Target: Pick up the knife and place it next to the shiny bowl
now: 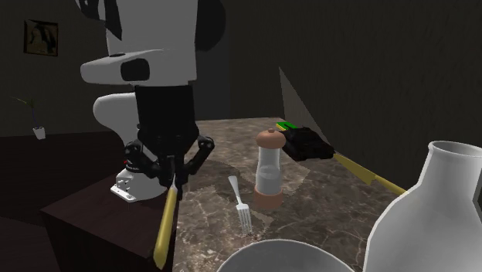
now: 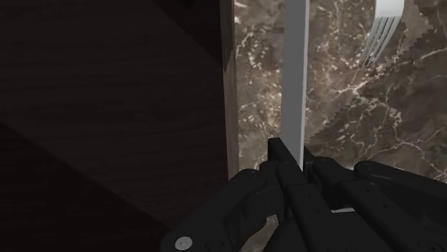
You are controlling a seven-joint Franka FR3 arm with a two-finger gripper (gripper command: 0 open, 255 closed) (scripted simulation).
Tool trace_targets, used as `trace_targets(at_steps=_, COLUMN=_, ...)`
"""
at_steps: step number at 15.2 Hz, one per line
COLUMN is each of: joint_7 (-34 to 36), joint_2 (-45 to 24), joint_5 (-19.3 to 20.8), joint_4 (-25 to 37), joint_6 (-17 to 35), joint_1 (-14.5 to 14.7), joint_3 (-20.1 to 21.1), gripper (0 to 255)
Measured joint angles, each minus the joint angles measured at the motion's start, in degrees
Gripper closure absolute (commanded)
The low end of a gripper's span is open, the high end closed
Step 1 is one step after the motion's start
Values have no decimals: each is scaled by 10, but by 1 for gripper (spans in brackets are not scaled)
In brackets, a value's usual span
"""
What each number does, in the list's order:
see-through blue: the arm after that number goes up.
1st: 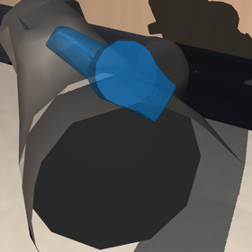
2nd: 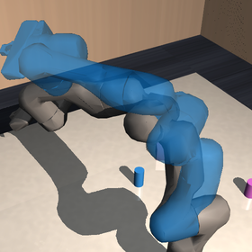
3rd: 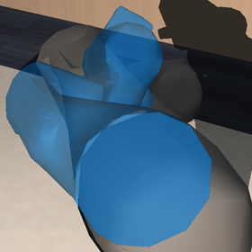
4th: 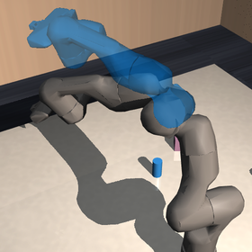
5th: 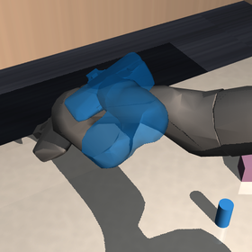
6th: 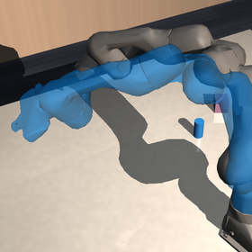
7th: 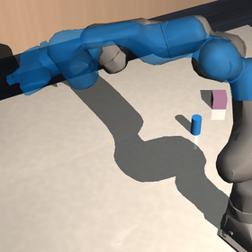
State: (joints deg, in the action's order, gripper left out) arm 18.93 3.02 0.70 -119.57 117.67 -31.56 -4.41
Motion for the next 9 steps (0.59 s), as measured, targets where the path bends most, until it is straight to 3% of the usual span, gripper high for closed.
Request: trace_targets(at_steps=9, joint_7=1, joint_2=-26, joint_5=-2, joint_4=-41, joint_6=68, joint_1=1, joint_3=1, gripper=255)
